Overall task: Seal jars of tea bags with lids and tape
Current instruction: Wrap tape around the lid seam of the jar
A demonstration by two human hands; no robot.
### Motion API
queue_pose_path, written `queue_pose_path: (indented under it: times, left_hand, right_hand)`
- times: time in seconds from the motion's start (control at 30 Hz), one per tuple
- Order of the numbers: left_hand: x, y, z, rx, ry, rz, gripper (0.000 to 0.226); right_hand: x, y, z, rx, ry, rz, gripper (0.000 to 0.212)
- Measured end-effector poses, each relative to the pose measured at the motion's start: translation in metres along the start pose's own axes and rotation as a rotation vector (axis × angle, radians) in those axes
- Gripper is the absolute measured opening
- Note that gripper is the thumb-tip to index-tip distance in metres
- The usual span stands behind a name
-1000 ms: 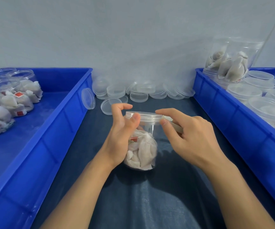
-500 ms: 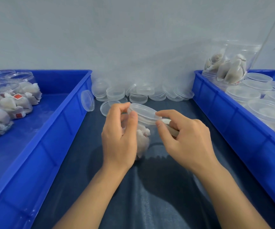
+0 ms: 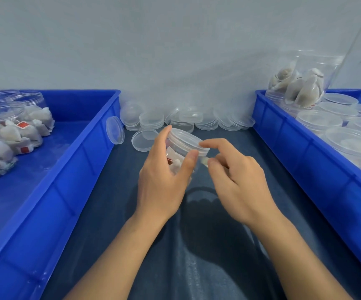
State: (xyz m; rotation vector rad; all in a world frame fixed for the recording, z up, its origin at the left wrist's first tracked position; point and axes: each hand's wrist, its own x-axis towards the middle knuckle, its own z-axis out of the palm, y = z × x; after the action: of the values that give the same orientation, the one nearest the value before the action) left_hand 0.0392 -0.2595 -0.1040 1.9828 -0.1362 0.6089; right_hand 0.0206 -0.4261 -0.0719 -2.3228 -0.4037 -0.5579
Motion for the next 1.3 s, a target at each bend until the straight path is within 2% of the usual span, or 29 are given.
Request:
queue_pose_path:
  times: [0.2, 0.3, 0.4, 0.53, 0.8, 0.93, 1.13, 1.3]
  left_hand:
    - [0.002, -0.01, 0.001, -0.104, 0.061, -0.05, 0.07]
    - [0.003, -0.012, 0.002, -0.128, 0.092, -0.044, 0.069]
    - [0.001, -0.011, 0.005, -0.11, 0.105, -0.021, 0.067]
    - [0.0, -0.007, 0.008, -0.078, 0.12, -0.018, 0.068]
    - [-0.001, -0.004, 0.009, -0.019, 0.145, -0.023, 0.068]
    - [-0.001, -0.006, 0.011, 0.002, 0.167, 0.038, 0.055]
    - [-0.002, -0.008, 0.008, -0.059, 0.179, 0.025, 0.047]
    - [-0.002, -0.005, 0.008, -0.058, 0.176, 0.016, 0.038]
  right_hand:
    - [0.002, 0.004, 0.0, 0.188, -0.087, 0.023, 0.025]
    - [0.003, 0.005, -0.001, 0.1, -0.06, 0.012, 0.022]
    - [0.004, 0.005, -0.002, -0.098, -0.011, -0.012, 0.03]
    - [0.004, 0.006, -0.001, -0.214, 0.035, -0.016, 0.036]
    - [0.004, 0.001, 0.007, -0.234, 0.066, -0.036, 0.03]
    - [0.004, 0.002, 0.006, -0.251, 0.077, -0.038, 0.031]
    - [0.003, 0.004, 0.001, -0.153, 0.065, -0.077, 0.046]
    - [0.005, 0.006, -0.004, -0.236, 0.127, -0.08, 0.049]
